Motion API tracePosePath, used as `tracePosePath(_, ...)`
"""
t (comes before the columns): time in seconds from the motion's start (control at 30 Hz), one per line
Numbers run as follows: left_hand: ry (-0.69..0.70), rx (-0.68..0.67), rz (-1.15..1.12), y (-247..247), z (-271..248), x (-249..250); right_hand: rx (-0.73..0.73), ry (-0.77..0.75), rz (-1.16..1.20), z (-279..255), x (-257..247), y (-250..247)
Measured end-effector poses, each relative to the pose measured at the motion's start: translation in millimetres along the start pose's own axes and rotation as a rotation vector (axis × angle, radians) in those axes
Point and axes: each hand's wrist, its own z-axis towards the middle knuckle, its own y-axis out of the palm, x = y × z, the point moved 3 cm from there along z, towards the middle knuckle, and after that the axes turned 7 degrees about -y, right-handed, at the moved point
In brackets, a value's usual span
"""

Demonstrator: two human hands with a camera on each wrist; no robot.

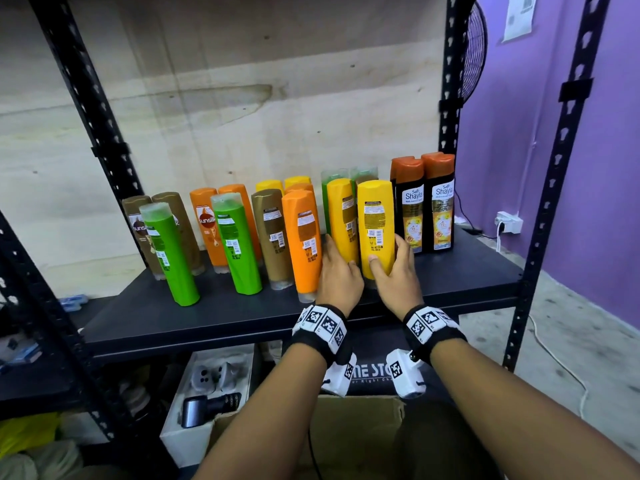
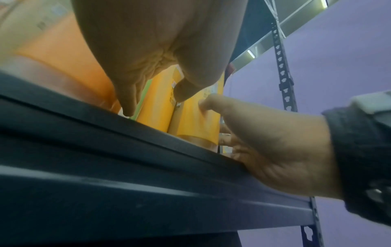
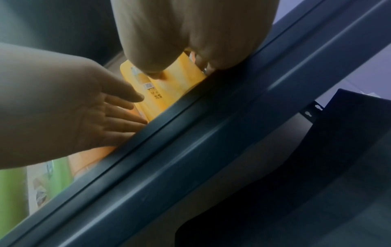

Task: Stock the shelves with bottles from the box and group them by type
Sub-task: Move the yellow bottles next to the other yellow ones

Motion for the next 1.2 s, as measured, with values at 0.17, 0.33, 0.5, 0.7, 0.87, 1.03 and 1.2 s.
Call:
tracePosePath(0.17,-0.083,0.003,-0.067,10,19,-4,0.018,0.011,-0.019,-2,3,0)
tracePosePath(0.33,-0.097,-0.014,-0.183,20,23,-6,-0.026,0.039,0.012,0,7,-1)
tracePosePath(0.5,-0.125,0.009,-0.16,23,27,-10,-0.057,0.022,0.008,1,8,-1)
tracePosePath(0.7,-0.101,0.044,-0.146,22,11,-11,-0.043,-0.006,0.043,-2,0,-5)
tracePosePath(0.87,-0.084,0.039,-0.192,17,-1,-12,-0.096,-0.007,-0.011,2,-7,-15)
tracePosePath(1.03,-0.12,-0.01,-0.222,12,4,-8,-0.126,-0.018,-0.037,4,-9,-20)
tracePosePath(1.2,-0.108,-0.049,-0.168,10,5,-12,-0.153,-0.02,-0.049,3,-10,-21)
